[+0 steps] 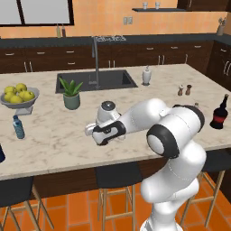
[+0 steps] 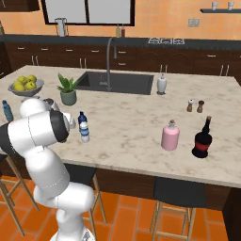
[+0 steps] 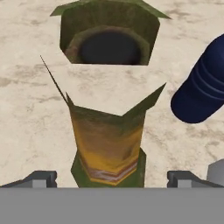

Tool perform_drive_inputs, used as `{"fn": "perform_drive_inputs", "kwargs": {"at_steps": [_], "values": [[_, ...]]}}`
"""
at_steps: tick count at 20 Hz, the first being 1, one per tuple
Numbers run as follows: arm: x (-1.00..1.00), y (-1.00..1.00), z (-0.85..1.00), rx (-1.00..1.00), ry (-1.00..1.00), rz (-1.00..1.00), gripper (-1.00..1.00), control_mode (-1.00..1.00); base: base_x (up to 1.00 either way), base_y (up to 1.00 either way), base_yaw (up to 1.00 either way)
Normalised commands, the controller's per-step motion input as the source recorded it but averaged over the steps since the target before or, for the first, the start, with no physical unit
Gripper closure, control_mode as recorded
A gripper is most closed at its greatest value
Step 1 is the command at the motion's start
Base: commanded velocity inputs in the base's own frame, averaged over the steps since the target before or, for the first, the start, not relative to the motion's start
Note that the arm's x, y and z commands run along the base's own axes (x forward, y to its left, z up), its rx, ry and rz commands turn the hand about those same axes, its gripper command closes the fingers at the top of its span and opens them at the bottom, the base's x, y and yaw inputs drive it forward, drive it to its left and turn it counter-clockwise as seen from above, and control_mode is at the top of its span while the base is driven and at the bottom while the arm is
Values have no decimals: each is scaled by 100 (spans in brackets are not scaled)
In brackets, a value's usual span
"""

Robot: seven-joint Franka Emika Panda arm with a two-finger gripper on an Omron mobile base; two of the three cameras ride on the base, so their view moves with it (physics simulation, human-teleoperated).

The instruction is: Move the plastic bottles in the middle to the plastics group, and the glass bottles in the middle to the glass group.

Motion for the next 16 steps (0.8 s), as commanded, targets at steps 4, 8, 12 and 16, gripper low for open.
{"fn": "perform_drive_inputs", "kwargs": {"at_steps": [4,8,12,16], "values": [[0,0,0,0,0,0,100,-100,0,0,0],[-1,0,0,0,0,0,100,-100,0,0,0],[-64,0,14,1,-10,0,100,-100,0,0,0],[-100,-6,52,2,-14,-1,100,-100,0,0,0]]}}
